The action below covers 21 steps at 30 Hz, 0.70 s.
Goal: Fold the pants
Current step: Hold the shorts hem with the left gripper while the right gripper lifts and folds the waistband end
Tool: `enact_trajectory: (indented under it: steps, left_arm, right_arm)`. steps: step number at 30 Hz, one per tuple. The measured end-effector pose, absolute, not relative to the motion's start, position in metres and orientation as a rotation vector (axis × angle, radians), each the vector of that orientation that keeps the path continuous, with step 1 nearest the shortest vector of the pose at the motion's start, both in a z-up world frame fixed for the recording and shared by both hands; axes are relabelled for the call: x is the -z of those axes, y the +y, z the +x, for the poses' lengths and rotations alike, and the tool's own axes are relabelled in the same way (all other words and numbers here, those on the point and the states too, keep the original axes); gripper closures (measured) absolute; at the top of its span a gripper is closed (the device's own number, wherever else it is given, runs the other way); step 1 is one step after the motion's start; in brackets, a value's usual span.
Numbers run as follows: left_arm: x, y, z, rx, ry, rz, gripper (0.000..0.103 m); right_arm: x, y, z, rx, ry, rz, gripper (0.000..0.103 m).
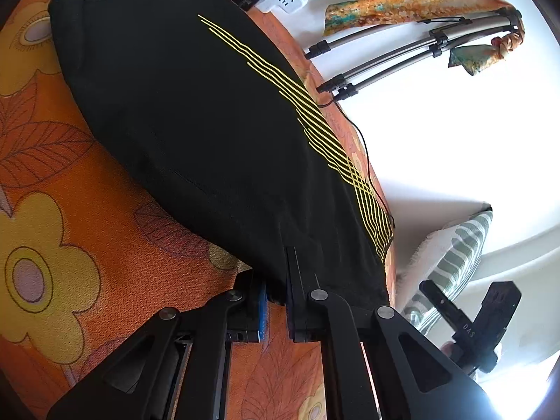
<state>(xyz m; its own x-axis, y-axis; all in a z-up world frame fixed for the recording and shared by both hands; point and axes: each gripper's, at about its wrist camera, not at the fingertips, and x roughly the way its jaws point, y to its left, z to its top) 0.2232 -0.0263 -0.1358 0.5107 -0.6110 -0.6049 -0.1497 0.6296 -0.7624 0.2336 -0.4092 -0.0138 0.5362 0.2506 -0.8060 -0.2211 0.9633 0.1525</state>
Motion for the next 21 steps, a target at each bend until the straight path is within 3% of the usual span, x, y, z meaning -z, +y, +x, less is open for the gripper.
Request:
enact_trajectory:
  steps: [8, 12, 21]
  left_arm:
    - [0.139, -0.031, 0.226, 0.33, 1.033, -0.794, 0.096]
    - [0.134, -0.037, 0.228, 0.329, 1.029, -0.717, 0.096]
    - [0.129, -0.04, 0.23, 0.309, 1.054, -0.656, 0.096]
  right_arm:
    - [0.004, -0.309, 0.336, -0.599, 0.973, -0.272, 0.07]
    - [0.03, -0.273, 0.383, -0.738, 1.046, -0.368, 0.052]
    - [0.092, -0.218, 0.438, -0.885, 1.128, -0.496, 0.052]
